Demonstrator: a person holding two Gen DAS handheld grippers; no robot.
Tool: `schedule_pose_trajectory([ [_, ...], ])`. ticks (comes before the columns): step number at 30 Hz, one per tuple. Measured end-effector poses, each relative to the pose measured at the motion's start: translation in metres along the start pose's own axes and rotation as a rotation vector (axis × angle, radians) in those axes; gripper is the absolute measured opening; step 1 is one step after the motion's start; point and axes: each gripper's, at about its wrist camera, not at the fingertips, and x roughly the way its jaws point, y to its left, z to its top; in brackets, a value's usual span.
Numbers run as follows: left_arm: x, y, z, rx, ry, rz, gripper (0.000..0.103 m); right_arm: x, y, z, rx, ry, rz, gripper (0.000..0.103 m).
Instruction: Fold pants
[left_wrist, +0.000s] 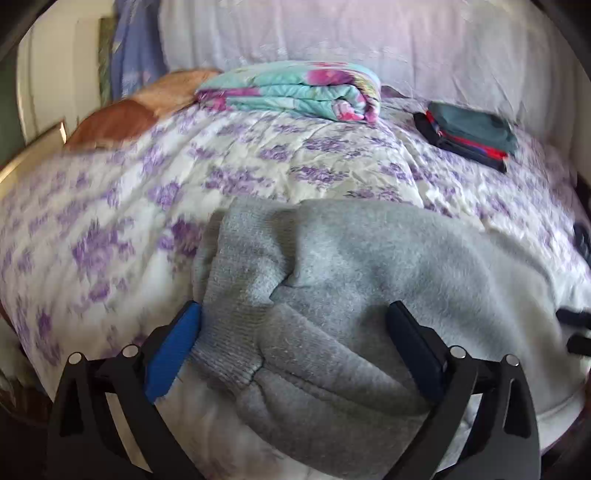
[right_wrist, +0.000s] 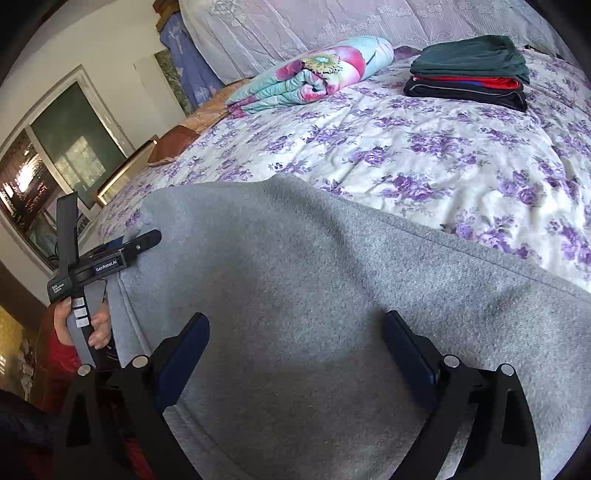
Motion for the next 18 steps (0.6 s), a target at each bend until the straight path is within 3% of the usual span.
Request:
schedule_pose_trajectory([
  [3,-0.026,0.023,0.005,-0.113,-0.046,-0.126,0.097,-0.042,-0.005,0.000,0.021,-0.091,0.024,0.095],
  [6,-0.052,0.038,0.002,-0.189,-0.096,-0.244,0.096,-0.096,-0.020,-0.019,0.030,-0.177,-0.081,0.096],
  [9,-0.073,0.035,-0.004,-0.204,-0.142,-0.381,0.096,-0.130,-0.052,-0.057,0.113,-0.177,-0.177,0.097],
  [11,-0.074,0.017,-0.009,-0.136,-0.126,-0.438,0.096,-0.135,-0.080,-0.081,0.191,-0.121,-0.234,0.098],
  [12,-0.067,0.004,-0.012,-0.089,-0.089,-0.426,0.096,-0.134,-0.099,-0.097,0.245,-0.092,-0.227,0.098],
  [14,-0.039,-0.013,-0.017,-0.044,-0.006,-0.354,0.096,-0.143,-0.112,-0.117,0.265,-0.170,-0.135,0.097],
  [15,-0.022,-0.019,-0.022,-0.044,0.032,-0.312,0.096,-0.151,-0.108,-0.119,0.265,-0.191,-0.147,0.097],
  [18,-0.030,-0.038,-0.027,0.029,-0.017,-0.205,0.098,-0.186,-0.100,-0.119,0.268,-0.282,-0.124,0.097],
])
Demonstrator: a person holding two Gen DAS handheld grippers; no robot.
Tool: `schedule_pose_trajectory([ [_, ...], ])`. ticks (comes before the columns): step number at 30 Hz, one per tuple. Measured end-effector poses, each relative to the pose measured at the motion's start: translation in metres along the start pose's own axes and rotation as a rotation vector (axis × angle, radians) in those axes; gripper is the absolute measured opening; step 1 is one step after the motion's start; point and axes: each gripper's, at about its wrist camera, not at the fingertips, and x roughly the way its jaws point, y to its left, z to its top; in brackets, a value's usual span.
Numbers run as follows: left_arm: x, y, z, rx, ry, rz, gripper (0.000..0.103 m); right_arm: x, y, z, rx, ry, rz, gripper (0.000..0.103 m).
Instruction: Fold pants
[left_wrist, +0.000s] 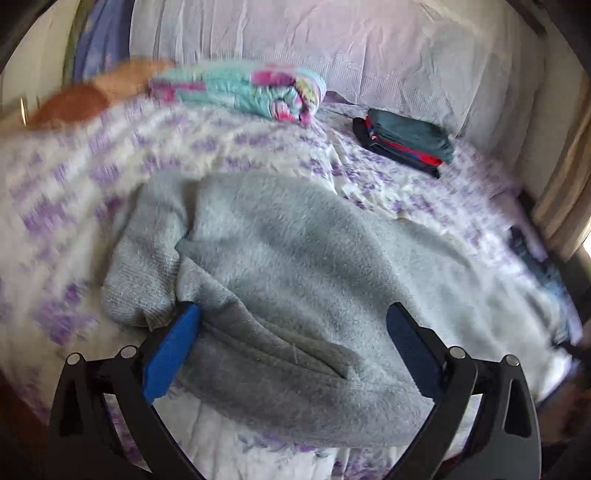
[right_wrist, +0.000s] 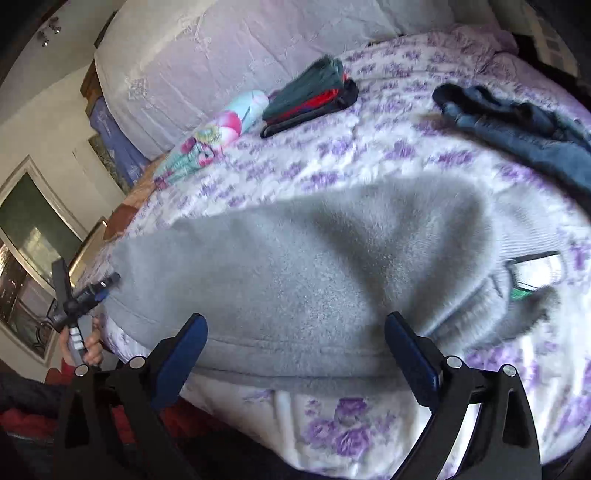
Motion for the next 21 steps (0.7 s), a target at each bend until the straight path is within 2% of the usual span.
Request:
schedule_pose_trajectory([
  [1,-0.004,-0.006,0.001,0.017,-0.007,0.021,0.098,-0.012,-0.003,0.004,0.015,-0.022,0.009,0.098],
  [2,-0.009,-0.008,0.003,0.014,-0.019,0.008,0.098,-0.022,-0.010,0.008,0.046,-0.020,0.000,0.098],
  [6,-0.034,0.003,0.010,-0.102,-0.070,-0.171,0.098,-0.046,-0.055,-0.003,0.289,0.008,-0.011,0.098],
  [9,-0.044,0.006,0.012,-0.145,-0.089,-0.232,0.098,-0.042,-0.092,-0.020,0.511,0.031,0.015,0.098],
  [12,-0.044,-0.004,0.015,-0.138,-0.097,-0.261,0.098,-0.028,-0.114,-0.031,0.641,-0.006,0.078,0.098],
  [14,-0.045,-0.011,0.013,-0.127,-0.090,-0.281,0.098,-0.026,-0.120,-0.034,0.680,-0.080,0.110,0.099],
  [17,-0.047,-0.022,0.011,-0.112,-0.088,-0.303,0.098,-0.022,-0.117,-0.026,0.660,-0.180,0.113,0.099],
  [21,-0.045,-0.033,0.009,-0.097,-0.078,-0.341,0.098,-0.014,-0.113,-0.019,0.645,-0.248,0.111,0.098],
])
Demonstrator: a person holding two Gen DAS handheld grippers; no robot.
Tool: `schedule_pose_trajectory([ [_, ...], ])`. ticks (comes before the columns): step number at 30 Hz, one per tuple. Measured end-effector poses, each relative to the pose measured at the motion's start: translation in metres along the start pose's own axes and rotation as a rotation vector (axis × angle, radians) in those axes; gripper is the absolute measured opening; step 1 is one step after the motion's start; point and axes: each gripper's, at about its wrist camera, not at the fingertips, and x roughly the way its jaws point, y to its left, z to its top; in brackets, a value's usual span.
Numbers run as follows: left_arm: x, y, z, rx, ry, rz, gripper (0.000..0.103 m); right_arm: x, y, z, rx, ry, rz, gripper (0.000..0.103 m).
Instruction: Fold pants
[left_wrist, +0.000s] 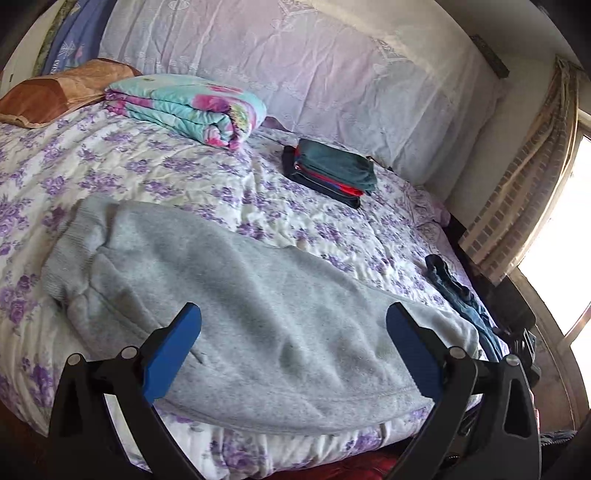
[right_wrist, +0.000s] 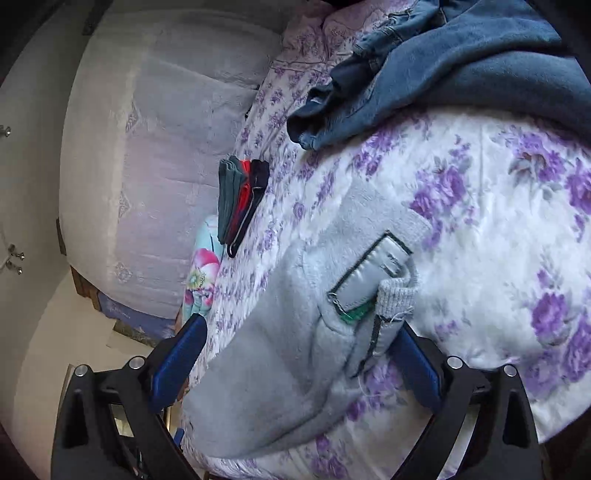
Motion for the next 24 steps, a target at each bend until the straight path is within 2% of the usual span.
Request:
schedule_pose_trajectory([
  [3,0.007,-0.005,-0.002,-0.016,0.030,-0.056,0.097,0.006,0.004,-0.001,-0.027,-0.026,-0.023,0.098],
  [4,0.013,-0.010,-0.001,-0.018,0.052,-0.097,0.097,0.006,0.004,-0.002,-0.040,-0.026,-0.033,0.098],
  [7,0.028,-0.034,-0.003,0.020,0.092,-0.158,0.097,0.010,0.003,-0.003,-0.054,-0.042,-0.040,0.098],
  [9,0.045,-0.057,-0.008,0.081,0.127,-0.148,0.097,0.010,0.005,-0.005,-0.068,-0.053,-0.044,0.100],
  [12,0.075,-0.082,-0.021,0.149,0.200,-0.091,0.097,0.012,0.010,-0.008,-0.095,-0.076,-0.081,0.100],
  [14,0.092,-0.087,-0.033,0.148,0.253,-0.091,0.097,0.011,0.012,-0.011,-0.125,-0.098,-0.085,0.100],
  [17,0.118,-0.080,-0.049,0.139,0.326,-0.033,0.096,0.012,0.015,-0.015,-0.166,-0.109,-0.105,0.100],
  [21,0.113,-0.086,-0.055,0.191,0.284,0.008,0.095,0.012,0.015,-0.016,-0.166,-0.128,-0.151,0.093],
  [24,0.107,-0.088,-0.048,0.176,0.263,-0.050,0.094,0.010,0.012,-0.016,-0.159,-0.139,-0.163,0.089],
])
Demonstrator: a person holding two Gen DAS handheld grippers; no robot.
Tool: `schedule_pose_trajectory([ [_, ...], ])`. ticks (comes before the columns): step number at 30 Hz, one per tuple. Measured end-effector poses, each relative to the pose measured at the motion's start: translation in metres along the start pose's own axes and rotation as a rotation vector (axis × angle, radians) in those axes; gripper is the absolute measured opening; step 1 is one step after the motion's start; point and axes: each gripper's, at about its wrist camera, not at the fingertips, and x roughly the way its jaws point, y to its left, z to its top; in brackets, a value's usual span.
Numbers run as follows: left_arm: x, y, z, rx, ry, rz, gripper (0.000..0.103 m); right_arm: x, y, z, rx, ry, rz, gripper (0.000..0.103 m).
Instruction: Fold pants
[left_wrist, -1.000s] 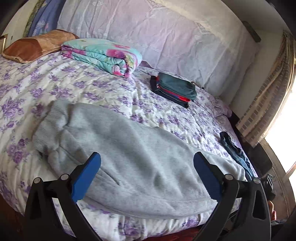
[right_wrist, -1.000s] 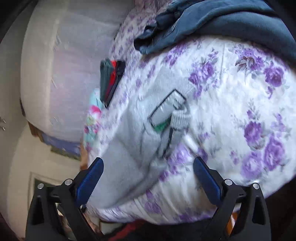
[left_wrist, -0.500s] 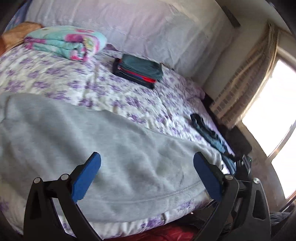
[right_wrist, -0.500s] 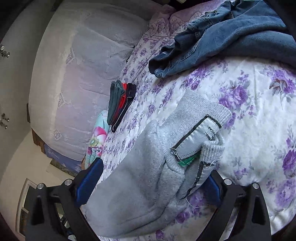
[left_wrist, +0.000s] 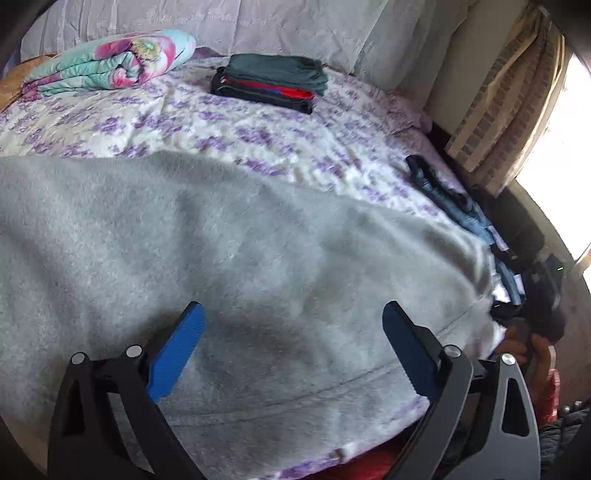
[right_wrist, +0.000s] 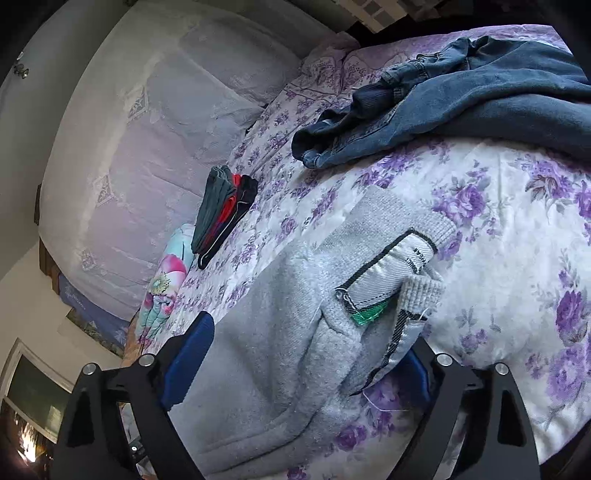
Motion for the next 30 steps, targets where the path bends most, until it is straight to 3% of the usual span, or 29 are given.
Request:
schedule_pose_trajectory([
  [2,-0.006,-0.008,0.005,0.021,-0.033,-0.027,0.094,0.001,0.000,0.000,-0.002,-0.002,-0.008,0.089],
  [5,0.006,-0.017,0.005,0.057,-0.024,0.012,0.094,0.001,0.002,-0.001,-0.011,-0.005,-0.020,0.089],
  [7,0.027,-0.008,0.002,0.039,0.018,0.092,0.094,0.002,0.003,-0.002,-0.025,-0.004,-0.030,0.090],
  [11,0.031,-0.020,-0.007,0.135,-0.034,0.202,0.095,0.004,0.008,-0.004,-0.058,-0.003,-0.060,0.090],
  [18,0.025,-0.014,-0.009,0.122,-0.049,0.199,0.096,0.002,0.009,-0.004,-0.065,-0.018,-0.057,0.090],
  [19,0.024,-0.014,-0.010,0.122,-0.053,0.200,0.096,0.001,0.008,-0.003,-0.058,-0.027,-0.055,0.086],
  [21,0.020,-0.013,-0.012,0.118,-0.061,0.208,0.096,-0.003,0.003,-0.001,-0.041,-0.052,-0.063,0.067],
  [22,0.014,-0.010,-0.013,0.112,-0.073,0.222,0.096,-0.004,0.000,-0.001,-0.032,-0.059,-0.064,0.044],
  [23,0.010,-0.008,-0.012,0.108,-0.086,0.235,0.096,-0.004,-0.002,0.001,-0.023,-0.055,-0.048,0.032],
  [27,-0.048,0.020,-0.006,0.042,-0.242,0.325,0.096,-0.007,0.010,0.000,-0.086,-0.068,-0.049,0.027],
  [30,-0.094,0.061,-0.001,-0.069,-0.323,0.431,0.096,-0.013,0.034,-0.003,-0.186,-0.118,-0.054,0.025],
])
